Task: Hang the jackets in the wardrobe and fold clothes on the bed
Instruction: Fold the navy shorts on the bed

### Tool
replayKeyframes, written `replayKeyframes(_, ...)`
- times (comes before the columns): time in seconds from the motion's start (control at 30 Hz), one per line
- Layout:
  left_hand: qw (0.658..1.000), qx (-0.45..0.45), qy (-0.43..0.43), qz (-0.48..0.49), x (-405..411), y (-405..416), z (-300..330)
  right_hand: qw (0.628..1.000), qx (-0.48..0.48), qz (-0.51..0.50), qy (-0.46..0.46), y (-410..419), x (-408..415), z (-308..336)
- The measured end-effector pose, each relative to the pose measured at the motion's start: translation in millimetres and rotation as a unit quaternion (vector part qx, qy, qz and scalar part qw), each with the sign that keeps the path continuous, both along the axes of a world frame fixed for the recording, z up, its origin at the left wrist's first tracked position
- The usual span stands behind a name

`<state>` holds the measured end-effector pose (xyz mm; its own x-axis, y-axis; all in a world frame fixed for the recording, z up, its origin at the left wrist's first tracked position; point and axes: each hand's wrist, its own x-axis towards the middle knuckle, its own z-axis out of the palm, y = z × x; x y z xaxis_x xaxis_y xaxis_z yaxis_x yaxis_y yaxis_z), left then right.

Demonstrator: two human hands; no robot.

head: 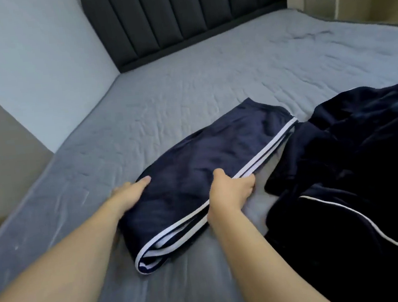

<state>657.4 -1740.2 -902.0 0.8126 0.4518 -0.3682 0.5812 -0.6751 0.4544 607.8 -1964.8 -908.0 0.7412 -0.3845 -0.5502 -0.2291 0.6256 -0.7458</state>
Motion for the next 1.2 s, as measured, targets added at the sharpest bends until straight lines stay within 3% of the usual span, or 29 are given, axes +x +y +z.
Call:
replayKeyframes(0.1,0.984,-0.135,-0.091,0.067,-29.7,26.0,-6.3,0.992,0.070,0.098,0.031,47.3,-34.7,-5.4)
replayKeyframes(0.17,0.964,-0.212,-0.127,0.099,-40.8,31.7,-5.0,0.985,0.054,0.157,0.049,71.9,-59.5,-8.5)
replayKeyframes(0.27,0.937,-0.305,-0.129,0.112,-67.4,48.7,-0.6,0.985,-0.010,0.164,0.062,93.4,-84.4,-5.7)
replayKeyframes(0.4,0.918,-0.332,-0.155,0.150,-132.7,113.8,-1.1,0.979,-0.083,0.182,0.046,140.3,-142.9,2.9)
replayKeyframes(0.57,0.868,-0.377,-0.208,0.247,-240.5,206.8,-9.5,0.910,0.013,0.407,0.074,236.0,-265.4,-6.9)
replayKeyframes(0.67,0.853,-0.433,-0.173,0.234,-282.2,234.6,-2.9,0.900,0.022,0.428,0.081,263.5,-293.2,-5.0)
replayKeyframes(0.77,0.872,-0.393,-0.201,0.210,-293.9,245.3,-1.8,0.915,0.013,0.398,0.064,270.3,-293.2,-7.7)
replayKeyframes(0.83,0.901,-0.348,-0.180,0.186,-298.5,244.6,1.7,0.932,-0.042,0.356,0.048,270.8,-292.0,-18.6)
replayKeyframes(0.9,0.962,-0.200,-0.130,0.133,-303.6,243.0,17.2,0.937,-0.107,0.332,0.034,267.9,-292.8,-21.4)
replayKeyframes(0.97,0.993,-0.043,-0.100,0.050,-316.8,237.1,45.5,0.944,-0.108,0.310,0.028,262.1,-281.3,-14.0)
replayKeyframes(1.0,0.995,-0.052,-0.087,0.001,-329.4,228.3,58.0,0.951,-0.086,0.294,0.029,257.5,-269.9,-10.8)
replayKeyframes(1.07,0.977,-0.193,-0.047,-0.074,-360.0,197.0,63.1,0.964,-0.046,0.257,0.038,243.4,-240.3,0.5)
replayKeyframes(1.1,0.971,-0.214,-0.032,-0.106,-373.9,177.9,57.4,0.971,-0.039,0.233,0.044,236.0,-227.2,3.8)
replayKeyframes(1.13,0.974,-0.176,-0.027,-0.138,-384.4,160.9,48.1,0.976,-0.033,0.210,0.049,229.2,-216.4,6.5)
replayKeyframes(1.2,0.983,0.017,-0.059,-0.175,-388.3,140.6,24.6,0.980,-0.020,0.188,0.055,219.9,-205.8,8.7)
